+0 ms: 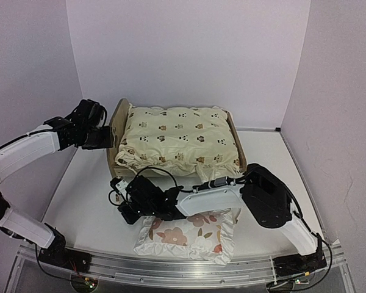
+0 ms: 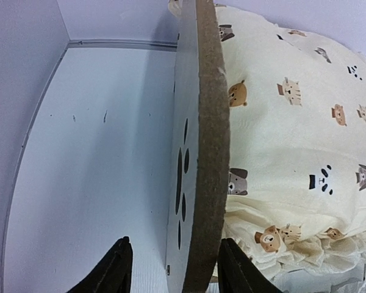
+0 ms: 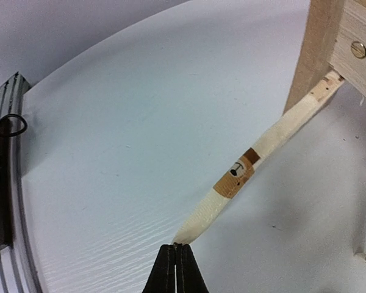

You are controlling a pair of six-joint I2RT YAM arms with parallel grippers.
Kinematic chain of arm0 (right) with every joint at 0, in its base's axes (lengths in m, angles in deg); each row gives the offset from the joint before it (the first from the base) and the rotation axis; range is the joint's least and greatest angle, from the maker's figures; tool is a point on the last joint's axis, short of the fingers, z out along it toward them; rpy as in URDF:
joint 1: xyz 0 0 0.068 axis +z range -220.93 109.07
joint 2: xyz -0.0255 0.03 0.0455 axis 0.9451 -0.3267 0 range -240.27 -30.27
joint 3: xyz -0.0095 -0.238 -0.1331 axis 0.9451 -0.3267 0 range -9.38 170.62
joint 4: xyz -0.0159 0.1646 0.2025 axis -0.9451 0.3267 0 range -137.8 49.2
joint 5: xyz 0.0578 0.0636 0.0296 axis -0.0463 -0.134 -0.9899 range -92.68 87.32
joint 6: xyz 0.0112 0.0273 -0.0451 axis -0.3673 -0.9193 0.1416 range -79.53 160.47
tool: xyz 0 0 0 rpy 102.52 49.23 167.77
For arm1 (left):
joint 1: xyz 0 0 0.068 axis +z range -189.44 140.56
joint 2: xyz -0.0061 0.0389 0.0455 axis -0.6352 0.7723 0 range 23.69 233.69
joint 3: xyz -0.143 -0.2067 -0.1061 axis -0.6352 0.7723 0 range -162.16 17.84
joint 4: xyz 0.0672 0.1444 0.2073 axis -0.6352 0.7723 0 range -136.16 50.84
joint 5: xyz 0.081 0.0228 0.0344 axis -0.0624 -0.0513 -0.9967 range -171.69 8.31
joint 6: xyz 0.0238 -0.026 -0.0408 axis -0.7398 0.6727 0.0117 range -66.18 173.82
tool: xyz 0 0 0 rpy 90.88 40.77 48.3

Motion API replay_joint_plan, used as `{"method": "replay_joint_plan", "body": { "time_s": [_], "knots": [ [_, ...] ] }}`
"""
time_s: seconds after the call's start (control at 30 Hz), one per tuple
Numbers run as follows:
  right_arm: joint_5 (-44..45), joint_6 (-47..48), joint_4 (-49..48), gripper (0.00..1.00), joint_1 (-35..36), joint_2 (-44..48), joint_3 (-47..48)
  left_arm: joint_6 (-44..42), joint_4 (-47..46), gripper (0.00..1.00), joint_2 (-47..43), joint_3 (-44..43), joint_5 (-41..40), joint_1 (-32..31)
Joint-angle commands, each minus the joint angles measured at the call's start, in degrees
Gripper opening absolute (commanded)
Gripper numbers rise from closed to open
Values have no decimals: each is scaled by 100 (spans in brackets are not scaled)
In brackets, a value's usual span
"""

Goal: Set up the pet bed

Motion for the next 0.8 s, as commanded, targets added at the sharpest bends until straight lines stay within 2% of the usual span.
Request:
{"method": "replay_joint_plan", "body": {
  "time_s": [0.0, 0.1, 0.17, 0.3, 0.37, 0.63, 0.77],
  "knots": [
    [-499, -144, 60, 0, 105, 547, -136, 104, 147, 62, -333, 64, 105, 11],
    [-529, -152, 70, 0, 155, 720, -314, 234, 385, 71, -684, 169, 305, 15],
    [-721, -163, 82, 0, 167, 845, -398, 352, 507, 81, -929, 306, 450, 13],
    [-972, -177, 136, 0, 204, 1155, -579, 667, 654, 83, -1370, 736, 807, 5],
    [-1108, -208, 149, 0, 207, 1297, -688, 805, 675, 81, -1598, 1045, 991, 4],
    [-1742, -360, 170, 0, 216, 1678, -844, 1197, 476, 61, -1978, 1911, 1826, -34],
    [-1955, -352, 176, 0, 216, 1758, -854, 1278, 135, 57, -1996, 2315, 2548, -42]
  ]
}}
